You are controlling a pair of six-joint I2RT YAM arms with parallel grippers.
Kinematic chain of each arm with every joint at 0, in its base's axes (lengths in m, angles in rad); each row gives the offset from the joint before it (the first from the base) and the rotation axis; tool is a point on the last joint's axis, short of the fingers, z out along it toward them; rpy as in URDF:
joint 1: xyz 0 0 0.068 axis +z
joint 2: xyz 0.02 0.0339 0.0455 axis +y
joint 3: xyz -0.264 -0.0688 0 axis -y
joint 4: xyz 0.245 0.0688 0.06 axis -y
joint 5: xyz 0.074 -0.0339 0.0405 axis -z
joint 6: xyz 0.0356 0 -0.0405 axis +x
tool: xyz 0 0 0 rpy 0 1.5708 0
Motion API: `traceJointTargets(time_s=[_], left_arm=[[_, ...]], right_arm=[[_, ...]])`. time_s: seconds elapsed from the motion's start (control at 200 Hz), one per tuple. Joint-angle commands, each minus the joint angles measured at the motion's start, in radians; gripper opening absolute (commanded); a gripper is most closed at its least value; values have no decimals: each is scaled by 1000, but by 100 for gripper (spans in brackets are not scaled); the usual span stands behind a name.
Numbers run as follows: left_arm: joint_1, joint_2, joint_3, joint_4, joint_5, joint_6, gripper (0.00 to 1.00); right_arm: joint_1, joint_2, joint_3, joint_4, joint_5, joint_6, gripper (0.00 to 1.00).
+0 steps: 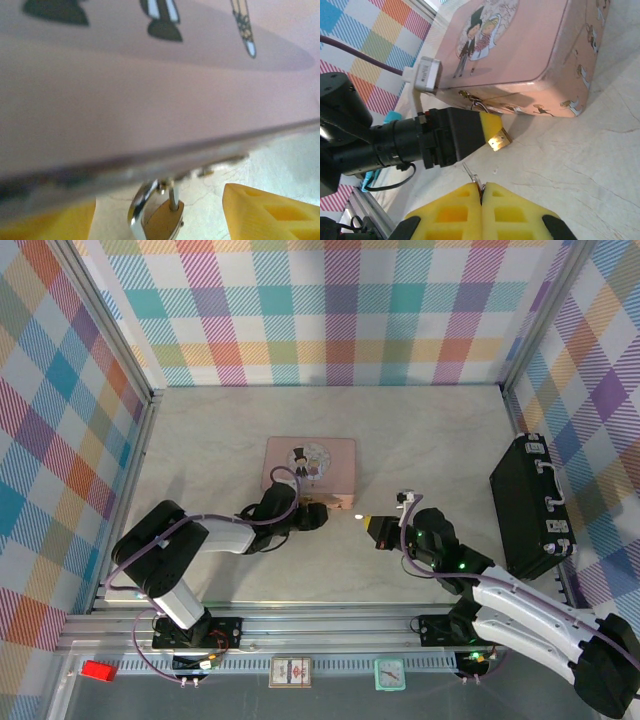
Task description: Unlock the padlock with the key
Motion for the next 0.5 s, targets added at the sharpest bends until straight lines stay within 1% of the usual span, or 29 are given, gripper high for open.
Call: traceJointTargets(time_s=[0.0,0.06,0.165,0.235,0.35,0.495], left_arm=[[13,73,89,48,19,-24,68],[13,103,139,-5,-24,-54,67],[8,156,198,-22,-82,-104,66],[2,200,242,-18,-87,-119,65],[2,268,308,8,-52,-136,63],[2,260,289,21,-65,-121,62]], right_arm=[[6,-2,21,43,-6,-8,0],[6,-4,20,41,-6,-7,0],[7,-19,20,31,-4,-7,0],[7,-31,20,21,2,-11,0],[7,-47,22,2,6,-18,0],[6,-66,19,-10,10,-16,0]])
